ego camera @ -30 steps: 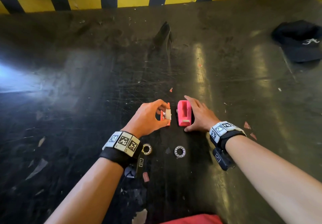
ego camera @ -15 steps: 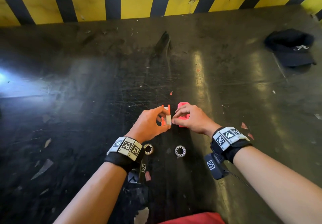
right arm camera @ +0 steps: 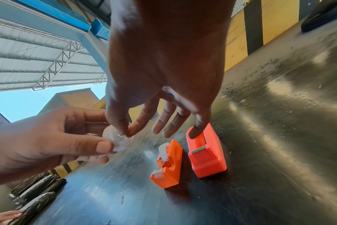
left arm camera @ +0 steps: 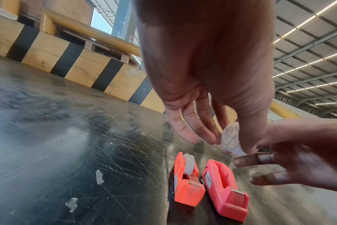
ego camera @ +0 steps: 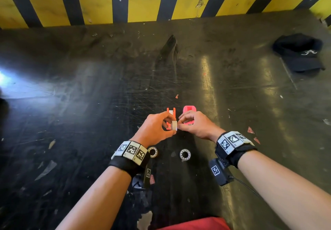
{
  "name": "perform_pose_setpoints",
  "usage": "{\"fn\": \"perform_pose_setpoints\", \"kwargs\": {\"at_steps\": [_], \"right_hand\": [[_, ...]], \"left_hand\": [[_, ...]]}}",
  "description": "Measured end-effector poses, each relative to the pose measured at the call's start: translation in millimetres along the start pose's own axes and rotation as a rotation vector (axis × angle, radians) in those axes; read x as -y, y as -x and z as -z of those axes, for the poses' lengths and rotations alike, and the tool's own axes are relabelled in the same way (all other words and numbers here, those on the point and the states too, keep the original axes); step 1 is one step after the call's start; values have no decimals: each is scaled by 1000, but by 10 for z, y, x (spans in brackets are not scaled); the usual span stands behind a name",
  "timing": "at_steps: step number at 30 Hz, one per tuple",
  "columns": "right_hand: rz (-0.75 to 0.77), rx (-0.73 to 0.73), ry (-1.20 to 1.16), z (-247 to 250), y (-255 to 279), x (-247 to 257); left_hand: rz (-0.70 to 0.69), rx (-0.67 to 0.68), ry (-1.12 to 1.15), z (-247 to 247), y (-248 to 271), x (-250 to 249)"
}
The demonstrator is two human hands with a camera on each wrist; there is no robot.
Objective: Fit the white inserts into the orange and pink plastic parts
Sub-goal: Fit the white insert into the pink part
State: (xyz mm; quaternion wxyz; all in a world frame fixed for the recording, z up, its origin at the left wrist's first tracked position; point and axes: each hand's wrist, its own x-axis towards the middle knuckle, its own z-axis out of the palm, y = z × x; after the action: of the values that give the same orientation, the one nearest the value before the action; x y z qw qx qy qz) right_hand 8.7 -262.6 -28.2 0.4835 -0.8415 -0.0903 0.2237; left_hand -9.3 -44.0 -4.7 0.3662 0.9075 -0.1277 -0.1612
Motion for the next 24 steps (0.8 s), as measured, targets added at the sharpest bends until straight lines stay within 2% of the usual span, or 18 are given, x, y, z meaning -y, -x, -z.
{"fn": "perform_pose_setpoints", "kwargs": {"at_steps": [4, 8, 13, 18, 24], "right_hand": [[-57, -27, 44, 126, 2, -142], [-132, -18, 98, 260, 31, -254], [-166, -70, 78, 266, 69, -365], [-167, -67, 63, 202, 126, -450], [-165, -56, 58, 227, 150, -471]], "left_hand": [[49, 17, -73, -36, 20, 54], [107, 155, -228, -261, 136, 145], [124, 236, -441, -620, 321, 222], [134, 274, -592, -832, 395, 260], [74, 257, -588, -847, 322, 188]]}}
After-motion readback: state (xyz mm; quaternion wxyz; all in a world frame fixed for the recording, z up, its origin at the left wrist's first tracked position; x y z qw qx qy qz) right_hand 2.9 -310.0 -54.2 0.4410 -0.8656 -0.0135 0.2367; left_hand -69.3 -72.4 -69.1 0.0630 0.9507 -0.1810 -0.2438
